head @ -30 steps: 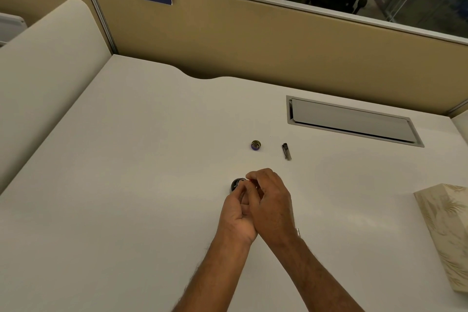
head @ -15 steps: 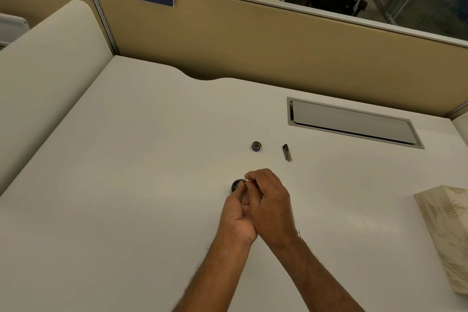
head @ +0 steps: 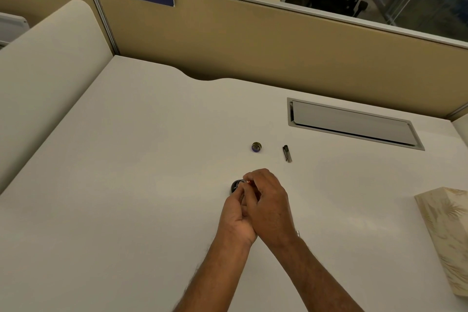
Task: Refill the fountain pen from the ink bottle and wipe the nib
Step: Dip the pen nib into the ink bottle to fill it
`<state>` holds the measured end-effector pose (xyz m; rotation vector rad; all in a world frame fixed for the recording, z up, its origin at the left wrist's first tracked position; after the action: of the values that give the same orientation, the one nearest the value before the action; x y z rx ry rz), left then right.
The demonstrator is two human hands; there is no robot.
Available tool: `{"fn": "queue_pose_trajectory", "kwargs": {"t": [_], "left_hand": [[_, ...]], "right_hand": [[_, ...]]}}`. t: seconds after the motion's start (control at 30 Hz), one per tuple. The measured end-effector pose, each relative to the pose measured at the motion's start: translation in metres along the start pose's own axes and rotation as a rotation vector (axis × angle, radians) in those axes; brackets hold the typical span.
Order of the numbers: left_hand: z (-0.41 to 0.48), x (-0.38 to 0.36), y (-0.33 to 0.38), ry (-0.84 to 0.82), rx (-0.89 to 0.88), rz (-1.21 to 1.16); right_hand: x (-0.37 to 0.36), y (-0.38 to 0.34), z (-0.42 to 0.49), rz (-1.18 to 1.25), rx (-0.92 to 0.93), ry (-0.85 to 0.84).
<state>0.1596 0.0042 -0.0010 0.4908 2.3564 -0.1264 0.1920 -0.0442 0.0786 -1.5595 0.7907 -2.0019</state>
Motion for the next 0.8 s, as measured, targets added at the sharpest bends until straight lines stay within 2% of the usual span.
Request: {"fn": "queue_pose_trajectory", "kwargs": {"t": [0.8], "left_hand": [[0.002, -0.0017, -0.0023, -0.02, 0.021, 0.025]], "right_hand": [[0.0031, 0.0046, 0.0006, -0.027, -0.053, 0.033]]}}
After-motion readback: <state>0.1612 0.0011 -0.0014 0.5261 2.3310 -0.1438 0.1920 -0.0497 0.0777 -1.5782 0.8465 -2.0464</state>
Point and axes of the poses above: each hand's wrist, its own z-axis towards the middle knuckle, its own x-axis out of the back of the hand, y = z × x, the point moved 9 cm from there along z, towards the middle knuckle, and after that the axes turned 7 degrees about -x, right-handed, at the moved point
